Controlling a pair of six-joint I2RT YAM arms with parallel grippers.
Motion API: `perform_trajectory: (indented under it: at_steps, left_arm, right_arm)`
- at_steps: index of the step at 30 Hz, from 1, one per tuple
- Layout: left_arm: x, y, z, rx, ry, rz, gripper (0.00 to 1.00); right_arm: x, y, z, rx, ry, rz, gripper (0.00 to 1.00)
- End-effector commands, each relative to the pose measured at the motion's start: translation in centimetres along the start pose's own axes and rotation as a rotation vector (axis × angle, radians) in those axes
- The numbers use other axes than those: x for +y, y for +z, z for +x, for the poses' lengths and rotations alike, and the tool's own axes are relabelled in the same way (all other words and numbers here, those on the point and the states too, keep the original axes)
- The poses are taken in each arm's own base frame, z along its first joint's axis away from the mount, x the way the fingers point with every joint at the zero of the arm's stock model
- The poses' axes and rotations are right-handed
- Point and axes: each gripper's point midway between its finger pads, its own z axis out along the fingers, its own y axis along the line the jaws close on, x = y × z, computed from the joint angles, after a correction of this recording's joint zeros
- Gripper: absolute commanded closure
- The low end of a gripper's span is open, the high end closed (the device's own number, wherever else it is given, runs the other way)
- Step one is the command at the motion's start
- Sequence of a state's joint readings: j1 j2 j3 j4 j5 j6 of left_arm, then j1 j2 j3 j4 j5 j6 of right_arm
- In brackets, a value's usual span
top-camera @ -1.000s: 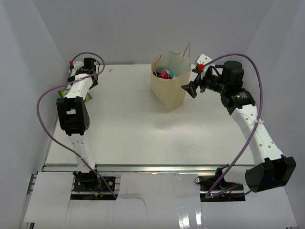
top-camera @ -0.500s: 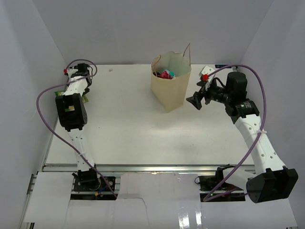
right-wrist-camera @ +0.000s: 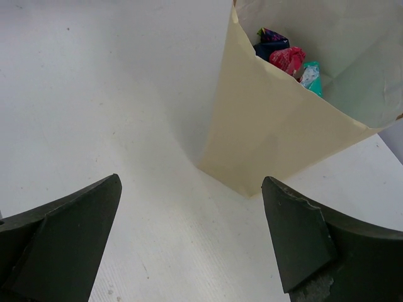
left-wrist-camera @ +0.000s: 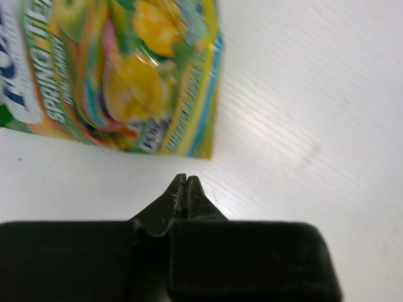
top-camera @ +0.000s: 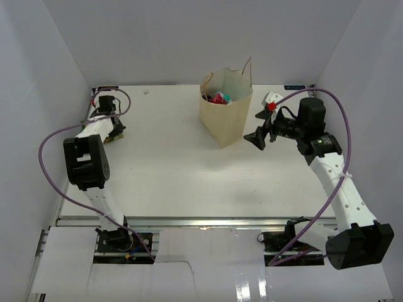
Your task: Place the snacks into the paper bag
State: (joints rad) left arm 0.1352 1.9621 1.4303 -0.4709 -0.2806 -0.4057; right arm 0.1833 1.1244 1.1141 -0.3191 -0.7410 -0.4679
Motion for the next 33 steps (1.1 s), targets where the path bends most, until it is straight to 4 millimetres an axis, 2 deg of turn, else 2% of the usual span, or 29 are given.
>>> perform_trajectory:
  at_steps: [1, 2, 3, 5, 6, 7, 8, 9, 11, 12, 13, 16, 17, 19, 20, 21, 23, 24, 25, 27, 29, 30, 31, 32, 33]
  left_arm:
    - [-4.2, -4.6, -2.3, -0.102, 0.061, 0.305, 1.00]
    - [-5.5, -5.4, -0.3, -0.047, 0.077, 0.414, 1.00]
    - [-6.4, -7.1, -0.8, -0.071, 0.077, 0.489, 1.00]
    - [-7.9, -9.0, 1.5, -0.010, 0.097, 0.636, 1.00]
    - [-8.1, -9.6, 2.0, 0.001, 0.100, 0.662, 1.00]
    - [-7.8, -10.7, 1.6, -0.020, 0.098, 0.669, 1.00]
    - [-7.3, -10.9, 1.6, -0.028, 0.084, 0.644, 1.00]
    - [-5.1, -10.0, 1.3, -0.042, 0.054, 0.506, 0.81]
    - [-2.0, -9.4, -0.1, -0.072, -0.051, 0.329, 0.44]
    - [0.7, -9.0, -1.2, -0.099, -0.096, 0.181, 0.13]
    - [2.2, -8.5, -1.7, -0.098, -0.139, 0.124, 0.04]
    - [4.7, -7.8, -3.5, -0.092, -0.310, 0.080, 0.02]
    - [5.0, -7.0, -3.4, -0.068, -0.352, 0.080, 0.02]
    - [5.9, -6.4, -5.0, -0.059, -0.474, 0.068, 0.02]
    - [6.0, -5.1, -4.7, -0.027, -0.492, 0.056, 0.02]
    - [6.1, -4.8, -6.1, -0.038, -0.542, 0.062, 0.02]
    - [5.9, -3.9, -6.9, -0.012, -0.573, 0.088, 0.02]
    - [6.0, -2.5, -6.5, 0.025, -0.589, 0.076, 0.02]
    - [5.8, -2.6, -8.2, 0.013, -0.625, 0.107, 0.02]
    - [6.0, -1.1, -8.4, 0.038, -0.657, 0.105, 0.02]
    - [6.6, -0.7, -9.6, 0.024, -0.705, 0.101, 0.02]
    - [6.6, -0.3, -9.6, 0.032, -0.719, 0.094, 0.02]
    - [6.8, 1.0, -8.7, 0.067, -0.750, 0.071, 0.02]
    - [6.0, 2.6, -7.7, 0.145, -0.765, 0.081, 0.02]
    - [5.7, 2.3, -7.9, 0.154, -0.765, 0.098, 0.02]
  right_arm:
    - [0.7, -0.3, -1.2, -0.050, -0.027, -0.033, 0.02]
    - [0.7, -0.2, -1.2, -0.052, -0.028, -0.035, 0.02]
    - [0.7, -0.2, -1.3, -0.057, -0.029, -0.040, 0.02]
    - [0.8, -0.2, -1.3, -0.061, -0.030, -0.044, 0.02]
    - [0.9, -0.1, -1.4, -0.064, -0.030, -0.051, 0.01]
    - [1.1, -0.1, -1.5, -0.070, -0.030, -0.063, 0.01]
    - [1.2, -0.1, -1.6, -0.073, -0.029, -0.071, 0.01]
    - [1.3, 0.0, -1.5, -0.074, -0.024, -0.077, 0.01]
    - [1.4, 0.1, -1.5, -0.073, -0.021, -0.081, 0.01]
    - [1.4, 0.2, -1.3, -0.071, -0.014, -0.080, 0.01]
    - [1.4, 0.3, -1.2, -0.071, -0.013, -0.080, 0.01]
    - [1.3, 0.6, -1.1, -0.070, 0.006, -0.077, 0.00]
    - [1.3, 0.6, -1.0, -0.072, 0.007, -0.073, 0.00]
    - [1.3, 0.7, -0.9, -0.070, 0.015, -0.075, 0.00]
    - [1.4, 0.7, -0.8, -0.068, 0.018, -0.075, 0.00]
    - [1.4, 0.7, -0.8, -0.068, 0.016, -0.075, 0.00]
    - [1.4, 0.7, -0.6, -0.065, 0.015, -0.073, 0.00]
    - [1.5, 0.7, -0.3, -0.057, 0.022, -0.073, 0.00]
    - [1.5, 0.7, -0.3, -0.056, 0.022, -0.072, 0.00]
    - [1.6, 0.8, 0.1, -0.051, 0.029, -0.074, 0.00]
    - [1.7, 0.8, 0.3, -0.047, 0.035, -0.076, 0.00]
    - [1.7, 0.8, 0.4, -0.044, 0.037, -0.076, 0.00]
    - [1.6, 0.9, 0.4, -0.044, 0.037, -0.076, 0.00]
    - [1.5, 0.9, 0.5, -0.041, 0.038, -0.072, 0.00]
    - [1.5, 0.9, 0.5, -0.041, 0.038, -0.074, 0.00]
